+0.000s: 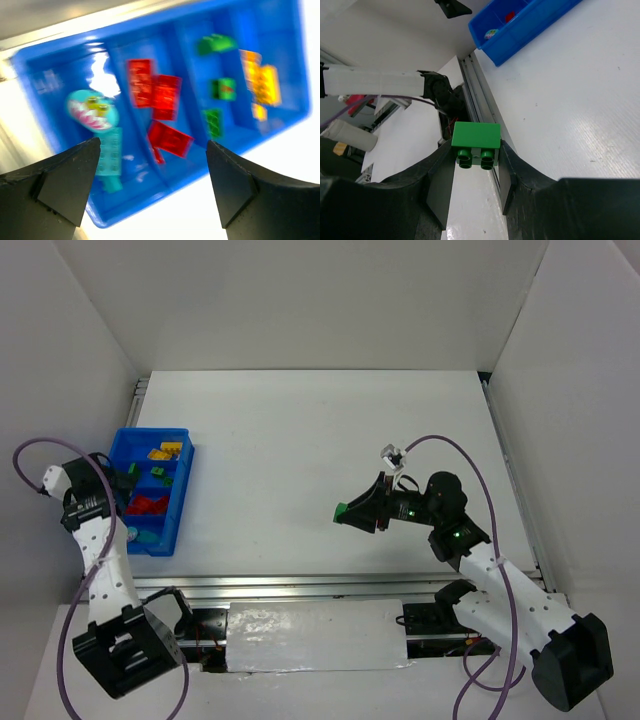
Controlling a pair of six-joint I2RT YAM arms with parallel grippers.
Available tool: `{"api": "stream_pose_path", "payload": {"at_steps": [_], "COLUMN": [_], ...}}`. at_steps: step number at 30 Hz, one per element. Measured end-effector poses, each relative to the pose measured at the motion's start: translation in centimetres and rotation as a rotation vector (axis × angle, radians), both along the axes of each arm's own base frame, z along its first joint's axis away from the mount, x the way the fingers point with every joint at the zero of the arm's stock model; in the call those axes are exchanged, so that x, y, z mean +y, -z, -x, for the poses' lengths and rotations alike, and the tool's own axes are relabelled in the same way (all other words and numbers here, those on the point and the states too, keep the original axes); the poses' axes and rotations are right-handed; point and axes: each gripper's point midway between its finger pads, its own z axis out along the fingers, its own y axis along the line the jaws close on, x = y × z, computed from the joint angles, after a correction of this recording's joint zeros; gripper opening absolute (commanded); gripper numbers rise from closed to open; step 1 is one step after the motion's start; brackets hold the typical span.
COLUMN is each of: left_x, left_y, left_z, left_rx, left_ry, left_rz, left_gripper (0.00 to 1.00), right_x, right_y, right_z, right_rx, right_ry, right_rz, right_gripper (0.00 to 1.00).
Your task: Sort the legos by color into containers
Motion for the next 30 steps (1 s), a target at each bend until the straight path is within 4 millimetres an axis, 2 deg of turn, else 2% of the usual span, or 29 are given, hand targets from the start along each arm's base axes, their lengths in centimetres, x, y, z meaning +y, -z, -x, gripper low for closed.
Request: {"api": "stream_pose_path", "payload": {"at_steps": [3, 7, 9, 11, 14, 15, 18, 21, 24, 27, 30], "left_x": [-0.9, -3.2, -6.0, -9.8, -16.1, -18.4, -23.4, -27.5, -31.1, -34.1, -38.3], "left_y": [-1.7, -5.5, -7.8, -10.0, -13.1, -14.1, -16.4, -17.1, -17.1, -17.9, -18.6], "left_z": [-1.1, -3.4, -5.2, -6.7, -7.5, -7.2, -5.3, -2.4, 0.7, 2.9, 4.9], "left_rx": [-0.072, -0.233, -0.341, -0.441, -0.572, -0.628, -0.796, -0.946, -1.054, -1.148, -1.211], "left_ry": [0.109, 0.308, 0.471, 0.669, 0.966, 1.08, 1.349, 1.581, 1.769, 1.88, 2.019], "left_rz": [-0.026, -0.082, -0.102, -0.13, -0.18, -0.198, -0.242, -0.262, -0.251, -0.217, -0.129], "left_gripper": [0.99, 0.99, 1.0, 0.99, 1.0, 0.99, 0.99, 0.99, 0.99, 1.0, 0.97], "right_x": [0.0, 0.0, 0.0, 0.0, 0.0, -0.1, 0.2, 0.9, 1.5, 1.8, 1.9], "right_y": [-0.1, -0.6, -1.1, -1.7, -2.7, -3.0, -4.2, -5.0, -5.0, -5.3, -5.8], "right_z": [-0.3, -1.2, -1.7, -2.2, -2.5, -2.6, -2.7, -2.6, -2.2, -1.8, -1.3], "right_rx": [0.018, 0.069, 0.096, 0.135, 0.18, 0.197, 0.244, 0.308, 0.391, 0.436, 0.445], "right_ry": [0.016, 0.062, 0.084, 0.11, 0.14, 0.149, 0.144, 0.102, 0.043, 0.001, -0.03], "right_rz": [0.004, 0.013, 0.015, 0.016, 0.01, 0.006, -0.005, -0.026, -0.045, -0.061, -0.075], "right_gripper": [0.0, 0.0, 0.0, 0.0, 0.0, 0.0, 0.0, 0.0, 0.0, 0.0, 0.0]}}
